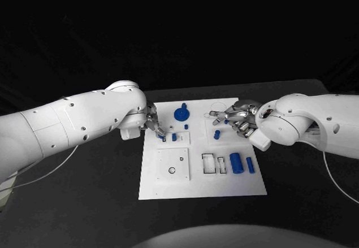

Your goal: Assemble the parts on the task board

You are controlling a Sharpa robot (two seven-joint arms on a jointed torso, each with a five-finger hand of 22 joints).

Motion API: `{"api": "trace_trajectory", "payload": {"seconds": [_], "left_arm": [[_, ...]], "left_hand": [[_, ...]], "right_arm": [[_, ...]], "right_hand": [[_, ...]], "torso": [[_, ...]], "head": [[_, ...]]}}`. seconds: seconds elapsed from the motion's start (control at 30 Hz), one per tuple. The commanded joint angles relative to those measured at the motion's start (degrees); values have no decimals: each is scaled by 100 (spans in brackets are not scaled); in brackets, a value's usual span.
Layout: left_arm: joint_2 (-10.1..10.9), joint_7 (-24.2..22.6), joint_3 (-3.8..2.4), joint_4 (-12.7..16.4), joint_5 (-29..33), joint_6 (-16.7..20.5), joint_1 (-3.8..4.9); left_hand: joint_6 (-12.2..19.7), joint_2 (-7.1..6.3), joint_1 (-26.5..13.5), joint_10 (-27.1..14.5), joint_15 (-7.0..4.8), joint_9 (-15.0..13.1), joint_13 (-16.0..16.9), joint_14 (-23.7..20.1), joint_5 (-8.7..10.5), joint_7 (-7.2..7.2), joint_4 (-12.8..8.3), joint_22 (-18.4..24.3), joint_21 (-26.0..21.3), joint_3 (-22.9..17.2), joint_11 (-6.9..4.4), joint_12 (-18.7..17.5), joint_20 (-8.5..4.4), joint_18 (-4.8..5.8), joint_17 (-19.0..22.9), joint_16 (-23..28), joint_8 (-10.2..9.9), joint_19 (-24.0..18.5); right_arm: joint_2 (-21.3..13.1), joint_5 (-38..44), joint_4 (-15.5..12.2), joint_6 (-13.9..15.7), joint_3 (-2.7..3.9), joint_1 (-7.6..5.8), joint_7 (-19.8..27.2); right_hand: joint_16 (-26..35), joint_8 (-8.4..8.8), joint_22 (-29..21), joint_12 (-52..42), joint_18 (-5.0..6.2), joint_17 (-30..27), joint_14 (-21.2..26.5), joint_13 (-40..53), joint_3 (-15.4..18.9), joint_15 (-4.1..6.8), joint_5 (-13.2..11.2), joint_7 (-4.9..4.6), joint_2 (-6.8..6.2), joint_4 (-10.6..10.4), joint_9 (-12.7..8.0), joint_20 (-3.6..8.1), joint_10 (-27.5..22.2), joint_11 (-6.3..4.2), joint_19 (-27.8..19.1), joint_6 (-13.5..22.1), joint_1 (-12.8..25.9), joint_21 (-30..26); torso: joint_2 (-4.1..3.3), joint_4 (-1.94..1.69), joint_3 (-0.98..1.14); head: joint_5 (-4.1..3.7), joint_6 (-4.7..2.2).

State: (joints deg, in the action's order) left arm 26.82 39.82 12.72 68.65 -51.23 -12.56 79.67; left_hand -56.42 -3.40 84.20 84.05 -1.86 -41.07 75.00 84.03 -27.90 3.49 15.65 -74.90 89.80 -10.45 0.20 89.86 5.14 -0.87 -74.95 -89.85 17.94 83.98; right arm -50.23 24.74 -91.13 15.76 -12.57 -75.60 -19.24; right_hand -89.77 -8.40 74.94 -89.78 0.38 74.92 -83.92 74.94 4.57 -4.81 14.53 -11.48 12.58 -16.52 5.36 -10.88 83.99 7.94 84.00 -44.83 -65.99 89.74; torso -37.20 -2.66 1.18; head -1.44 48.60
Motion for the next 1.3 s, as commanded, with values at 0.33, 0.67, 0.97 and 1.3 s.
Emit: {"api": "trace_trajectory", "payload": {"seconds": [0.33, 0.67, 0.97, 1.3], "left_arm": [[-81, 246, -2, -74, -51, -124, -39], [-119, 200, -1, -114, -120, -138, -61], [-119, 157, 0, -111, -166, -229, -64], [-166, 155, 1, -146, -162, -262, -65]], "left_hand": [[-44, 27, 84, 595, -36, -134, 1500, 597, -40, -36, -13, -1508, 17, -58, -27, 14, -37, 86, -1505, -15, 19, 598], [-33, 40, 91, 595, -33, -138, 1500, 597, -38, -29, -13, -1505, 10, -85, -23, 14, -36, 84, -1505, -15, 17, 590], [-24, 48, 94, 595, -31, -142, 1500, 597, -23, -24, -11, -1505, 11, -104, -18, 14, -36, 84, -1505, -15, 16, 591], [-3, 76, 93, 595, -21, -157, 1500, 597, 36, -11, 4, -1501, 2, -164, -5, 14, -31, 81, -1505, -15, 17, 580]], "right_arm": [[9, 14, -5, -85, 0, 4, 22], [13, 13, -5, -96, 0, 4, 29], [16, 13, -8, -88, 0, 3, 29], [18, 13, -8, -85, 0, 3, 26]], "right_hand": [[-23, -35, 1506, -22, -38, 1508, -608, 1506, 41, -30, 33, -76, 9, -4, 6, -45, 601, 36, 600, 55, -70, 26], [-23, -35, 1506, -22, -38, 1508, -608, 1506, 41, -30, 33, -76, 9, -4, 6, -45, 601, 36, 600, 55, -70, 26], [-23, -35, 1506, -22, -38, 1508, -608, 1506, 41, -30, 33, -76, 9, -4, 6, -45, 601, 36, 600, 55, -70, 26], [-23, -35, 1506, -22, -38, 1508, -608, 1506, 41, -30, 33, -76, 9, -4, 6, -45, 601, 36, 600, 55, -70, 26]], "torso": [[0, 1, 3], [-3, -2, 8], [-3, 2, -1], [-4, -1, 0]], "head": [[12, -2], [20, -1], [2, 4], [4, 20]]}}
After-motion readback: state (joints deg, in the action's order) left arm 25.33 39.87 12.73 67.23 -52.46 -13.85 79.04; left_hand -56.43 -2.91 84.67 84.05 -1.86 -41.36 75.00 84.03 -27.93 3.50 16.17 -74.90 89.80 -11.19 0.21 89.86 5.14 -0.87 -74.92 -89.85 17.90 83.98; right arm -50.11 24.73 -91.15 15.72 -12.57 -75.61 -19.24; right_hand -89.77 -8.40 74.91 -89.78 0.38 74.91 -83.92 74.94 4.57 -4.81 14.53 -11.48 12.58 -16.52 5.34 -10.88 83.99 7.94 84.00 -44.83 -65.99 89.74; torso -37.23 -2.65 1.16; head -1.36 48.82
